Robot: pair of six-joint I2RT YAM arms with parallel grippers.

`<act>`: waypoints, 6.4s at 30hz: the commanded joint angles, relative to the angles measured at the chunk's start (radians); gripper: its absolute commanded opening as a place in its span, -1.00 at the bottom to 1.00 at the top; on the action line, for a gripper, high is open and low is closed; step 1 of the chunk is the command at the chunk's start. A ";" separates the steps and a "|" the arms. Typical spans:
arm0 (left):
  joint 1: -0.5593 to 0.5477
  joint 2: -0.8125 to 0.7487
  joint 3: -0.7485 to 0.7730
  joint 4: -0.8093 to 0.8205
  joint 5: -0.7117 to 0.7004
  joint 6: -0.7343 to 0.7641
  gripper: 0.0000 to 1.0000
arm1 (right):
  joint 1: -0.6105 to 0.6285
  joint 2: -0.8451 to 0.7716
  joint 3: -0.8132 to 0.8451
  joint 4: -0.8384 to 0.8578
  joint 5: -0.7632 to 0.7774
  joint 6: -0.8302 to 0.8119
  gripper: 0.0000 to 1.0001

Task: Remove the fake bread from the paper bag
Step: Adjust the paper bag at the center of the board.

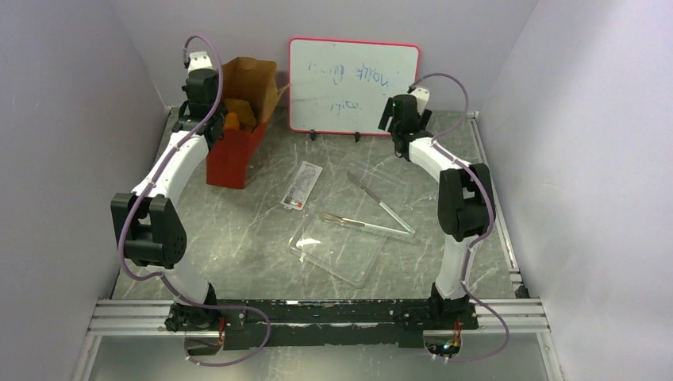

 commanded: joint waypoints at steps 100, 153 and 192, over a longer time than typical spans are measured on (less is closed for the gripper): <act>0.243 -0.091 0.118 0.112 0.482 -0.568 -0.66 | -0.211 -0.013 -0.056 0.135 -0.098 -0.012 0.64; 0.156 -0.389 -0.413 0.241 0.665 -0.771 -0.84 | 0.742 -0.325 -0.049 -0.121 0.107 0.036 0.64; 0.043 -0.429 -0.433 0.172 0.580 -0.648 -0.80 | 0.545 -0.493 -0.519 -0.389 -0.230 -0.267 0.98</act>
